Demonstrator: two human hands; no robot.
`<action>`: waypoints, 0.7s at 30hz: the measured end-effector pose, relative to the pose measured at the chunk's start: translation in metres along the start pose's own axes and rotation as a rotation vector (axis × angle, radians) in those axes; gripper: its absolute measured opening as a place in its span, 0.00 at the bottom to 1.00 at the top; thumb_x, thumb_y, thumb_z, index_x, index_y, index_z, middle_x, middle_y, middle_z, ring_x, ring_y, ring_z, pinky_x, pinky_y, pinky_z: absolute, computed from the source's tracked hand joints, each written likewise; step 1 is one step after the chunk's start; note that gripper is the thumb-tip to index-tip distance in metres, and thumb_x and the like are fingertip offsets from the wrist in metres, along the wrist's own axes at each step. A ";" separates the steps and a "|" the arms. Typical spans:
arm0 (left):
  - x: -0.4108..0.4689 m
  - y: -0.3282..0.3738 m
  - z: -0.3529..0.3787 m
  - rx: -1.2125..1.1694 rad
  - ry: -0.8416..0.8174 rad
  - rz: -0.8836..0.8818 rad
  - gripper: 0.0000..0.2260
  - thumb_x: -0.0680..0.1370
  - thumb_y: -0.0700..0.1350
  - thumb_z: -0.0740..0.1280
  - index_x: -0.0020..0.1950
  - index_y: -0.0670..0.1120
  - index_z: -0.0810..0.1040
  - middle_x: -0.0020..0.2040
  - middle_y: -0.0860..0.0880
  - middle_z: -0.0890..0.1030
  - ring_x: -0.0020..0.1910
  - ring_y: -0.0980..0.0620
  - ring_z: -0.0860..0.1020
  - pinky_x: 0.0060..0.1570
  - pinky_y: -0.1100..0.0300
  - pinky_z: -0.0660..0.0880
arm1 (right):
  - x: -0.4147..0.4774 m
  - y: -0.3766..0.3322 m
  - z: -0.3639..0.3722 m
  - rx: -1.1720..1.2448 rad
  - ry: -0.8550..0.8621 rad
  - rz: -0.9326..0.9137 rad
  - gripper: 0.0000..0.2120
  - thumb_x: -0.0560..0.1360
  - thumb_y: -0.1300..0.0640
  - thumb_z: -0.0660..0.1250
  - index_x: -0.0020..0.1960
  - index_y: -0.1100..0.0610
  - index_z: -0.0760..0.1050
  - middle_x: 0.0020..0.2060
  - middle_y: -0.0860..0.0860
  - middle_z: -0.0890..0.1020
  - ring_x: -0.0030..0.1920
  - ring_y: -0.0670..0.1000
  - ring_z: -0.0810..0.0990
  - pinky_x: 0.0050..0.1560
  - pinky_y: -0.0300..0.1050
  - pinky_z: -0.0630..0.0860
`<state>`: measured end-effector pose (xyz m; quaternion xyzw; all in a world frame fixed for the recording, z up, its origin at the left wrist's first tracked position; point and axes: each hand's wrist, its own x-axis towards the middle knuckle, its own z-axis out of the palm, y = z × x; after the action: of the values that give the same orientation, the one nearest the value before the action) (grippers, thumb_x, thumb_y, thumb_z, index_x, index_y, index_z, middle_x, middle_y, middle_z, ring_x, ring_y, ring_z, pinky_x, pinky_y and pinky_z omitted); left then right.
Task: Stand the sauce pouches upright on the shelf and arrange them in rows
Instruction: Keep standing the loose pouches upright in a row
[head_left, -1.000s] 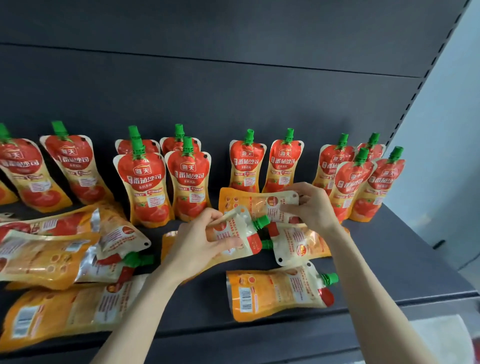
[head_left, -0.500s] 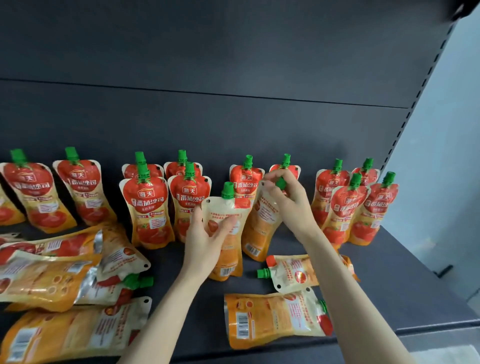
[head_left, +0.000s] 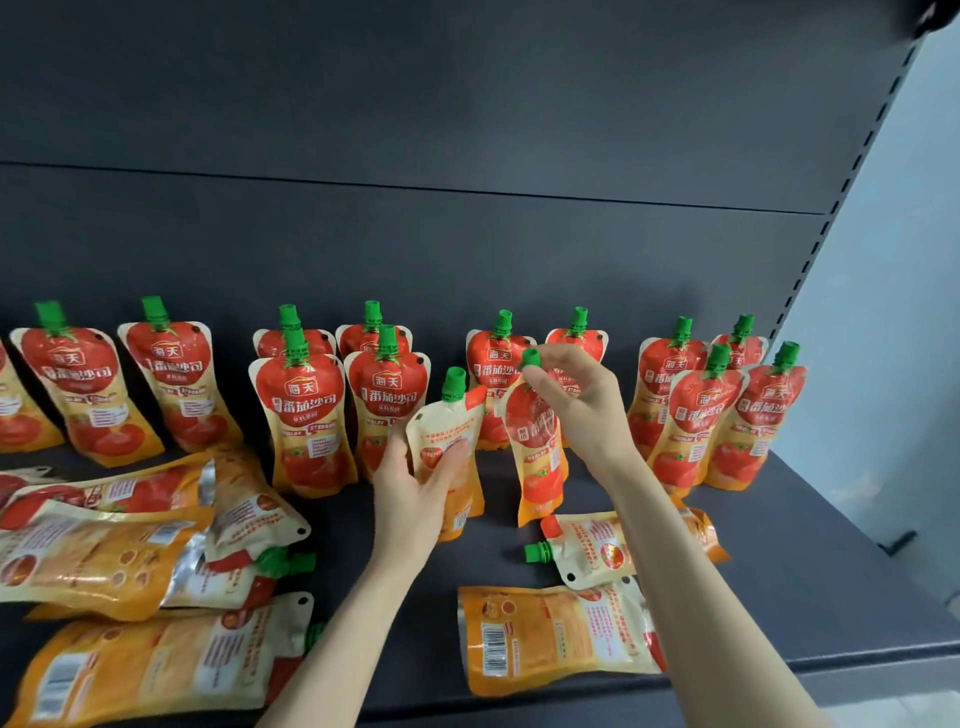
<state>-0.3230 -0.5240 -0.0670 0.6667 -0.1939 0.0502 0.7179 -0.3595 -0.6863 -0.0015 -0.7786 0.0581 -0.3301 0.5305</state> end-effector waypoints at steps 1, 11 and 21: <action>0.000 0.000 0.003 0.014 0.009 0.005 0.15 0.74 0.44 0.70 0.58 0.52 0.71 0.51 0.60 0.78 0.49 0.71 0.76 0.44 0.75 0.73 | 0.000 0.004 -0.002 0.033 0.027 0.010 0.06 0.76 0.57 0.67 0.52 0.55 0.77 0.50 0.50 0.81 0.54 0.50 0.79 0.56 0.50 0.78; 0.019 0.048 0.002 0.039 -0.187 0.197 0.12 0.77 0.46 0.64 0.61 0.52 0.71 0.55 0.61 0.77 0.56 0.68 0.74 0.52 0.74 0.69 | -0.001 0.019 -0.014 0.113 0.183 -0.024 0.05 0.75 0.58 0.68 0.47 0.48 0.77 0.45 0.45 0.80 0.50 0.46 0.79 0.46 0.37 0.77; 0.052 0.066 0.001 0.162 -0.259 0.236 0.06 0.72 0.42 0.72 0.48 0.45 0.82 0.44 0.52 0.84 0.46 0.59 0.81 0.44 0.69 0.75 | -0.003 0.019 -0.023 0.115 0.103 -0.004 0.04 0.75 0.58 0.68 0.48 0.49 0.77 0.49 0.51 0.82 0.53 0.51 0.81 0.52 0.53 0.80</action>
<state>-0.2976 -0.5274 0.0131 0.6960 -0.3567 0.0634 0.6200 -0.3701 -0.7119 -0.0141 -0.7289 0.0646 -0.3737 0.5700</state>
